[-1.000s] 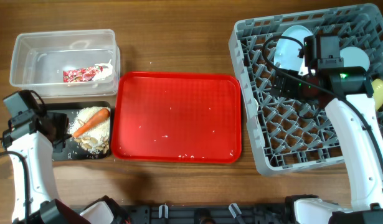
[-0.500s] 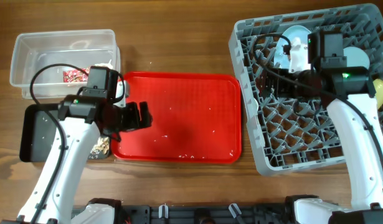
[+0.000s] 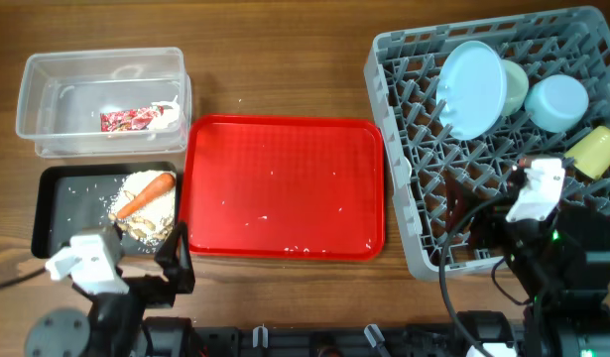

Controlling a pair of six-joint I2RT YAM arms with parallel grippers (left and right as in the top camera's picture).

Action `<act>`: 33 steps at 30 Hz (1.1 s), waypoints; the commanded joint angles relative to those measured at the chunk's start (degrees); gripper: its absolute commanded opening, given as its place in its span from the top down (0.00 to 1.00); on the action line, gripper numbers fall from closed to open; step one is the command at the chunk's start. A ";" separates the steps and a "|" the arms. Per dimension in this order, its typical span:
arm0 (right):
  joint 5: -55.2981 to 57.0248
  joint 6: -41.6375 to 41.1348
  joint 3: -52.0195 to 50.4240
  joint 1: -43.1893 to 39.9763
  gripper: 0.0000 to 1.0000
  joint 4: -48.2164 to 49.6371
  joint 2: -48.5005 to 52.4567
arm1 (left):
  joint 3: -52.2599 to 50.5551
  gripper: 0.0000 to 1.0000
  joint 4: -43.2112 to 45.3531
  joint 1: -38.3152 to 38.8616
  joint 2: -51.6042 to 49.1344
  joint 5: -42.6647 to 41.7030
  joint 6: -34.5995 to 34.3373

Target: Sort waste into correct bins and load items into the dishwasher rack

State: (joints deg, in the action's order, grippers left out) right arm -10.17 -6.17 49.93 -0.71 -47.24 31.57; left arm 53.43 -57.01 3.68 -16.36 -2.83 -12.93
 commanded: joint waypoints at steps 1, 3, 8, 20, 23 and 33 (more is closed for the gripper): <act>1.20 -0.37 -0.72 -0.07 0.00 -0.85 -0.98 | -0.87 0.00 -1.53 -0.26 2.69 0.79 0.11; 1.20 -0.39 -0.72 -0.07 0.00 -0.90 -0.24 | -0.87 0.00 -4.66 -0.26 2.60 0.79 0.11; 1.20 -0.39 -0.72 -0.07 0.00 -1.07 0.83 | -0.87 0.00 -12.07 -0.26 2.60 0.79 0.11; 3.54 3.87 -10.91 0.74 0.00 6.60 -19.08 | -0.87 0.00 -12.07 -0.26 2.60 0.79 0.11; 2.80 4.26 -22.12 1.77 0.00 16.00 -29.51 | -0.87 0.00 -12.07 -0.26 2.60 0.79 0.11; 2.47 6.27 -49.66 2.03 0.00 49.33 -31.43 | -0.87 0.00 -12.09 -0.26 2.60 0.79 0.11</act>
State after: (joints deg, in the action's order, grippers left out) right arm -7.66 -1.06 4.34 0.99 3.97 0.93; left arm 52.75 -69.32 3.68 -14.11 -2.81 -12.93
